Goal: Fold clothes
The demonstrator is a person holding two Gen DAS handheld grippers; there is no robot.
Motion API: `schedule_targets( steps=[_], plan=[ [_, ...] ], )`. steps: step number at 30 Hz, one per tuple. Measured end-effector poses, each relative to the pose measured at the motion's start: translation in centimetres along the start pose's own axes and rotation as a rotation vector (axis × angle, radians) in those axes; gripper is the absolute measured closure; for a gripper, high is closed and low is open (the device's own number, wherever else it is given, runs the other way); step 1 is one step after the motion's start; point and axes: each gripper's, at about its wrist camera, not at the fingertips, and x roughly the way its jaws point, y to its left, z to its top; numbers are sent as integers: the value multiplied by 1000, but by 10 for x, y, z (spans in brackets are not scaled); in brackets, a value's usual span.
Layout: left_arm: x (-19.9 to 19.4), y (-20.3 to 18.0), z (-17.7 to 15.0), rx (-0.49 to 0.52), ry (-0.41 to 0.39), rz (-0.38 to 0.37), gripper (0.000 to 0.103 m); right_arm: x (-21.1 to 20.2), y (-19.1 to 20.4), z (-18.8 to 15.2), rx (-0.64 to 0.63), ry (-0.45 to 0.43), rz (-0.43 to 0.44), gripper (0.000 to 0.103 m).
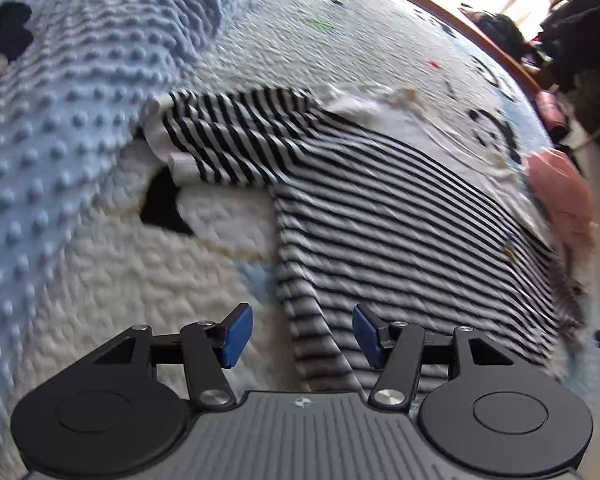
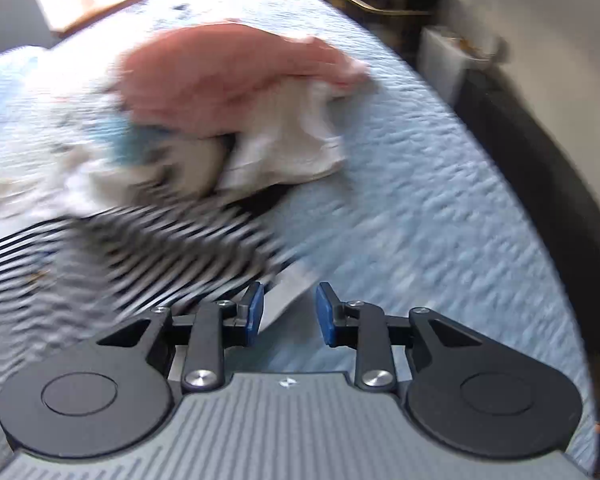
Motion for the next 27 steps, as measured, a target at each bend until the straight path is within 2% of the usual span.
schedule_targets(
  steps=[2,4,6,9,12,14,16,17,18,19,21,24,27],
  plan=[
    [-7,-1,-16,5,42,-38,42,-18,10,-31,6,60,133,72],
    [-9,1,-36,-10,84,-77,41,-26,20,-67,45,139,227,71],
    [-6,4,-56,-23,125,-110,40,-28,30,-102,97,196,281,70],
    [2,4,-79,49,155,-163,40,-29,41,-147,156,232,351,70],
    [8,4,-98,126,160,-217,40,-34,53,-179,139,199,399,66],
    [10,6,-106,148,147,-250,41,-38,61,-193,102,172,379,58],
    [10,9,-112,152,125,-283,42,-39,69,-200,91,141,365,58],
    [10,13,-113,140,124,-306,50,-40,72,-203,96,126,369,59],
    [10,16,-115,129,123,-326,64,-39,75,-204,106,114,380,60],
    [10,19,-117,123,121,-328,69,-37,77,-206,117,102,389,61],
    [10,25,-122,112,116,-334,82,-33,74,-207,138,84,406,72],
    [7,31,-132,94,94,-328,89,-27,68,-211,177,57,425,81],
    [1,32,-144,63,73,-308,93,-25,56,-215,267,47,456,84]
  ],
)
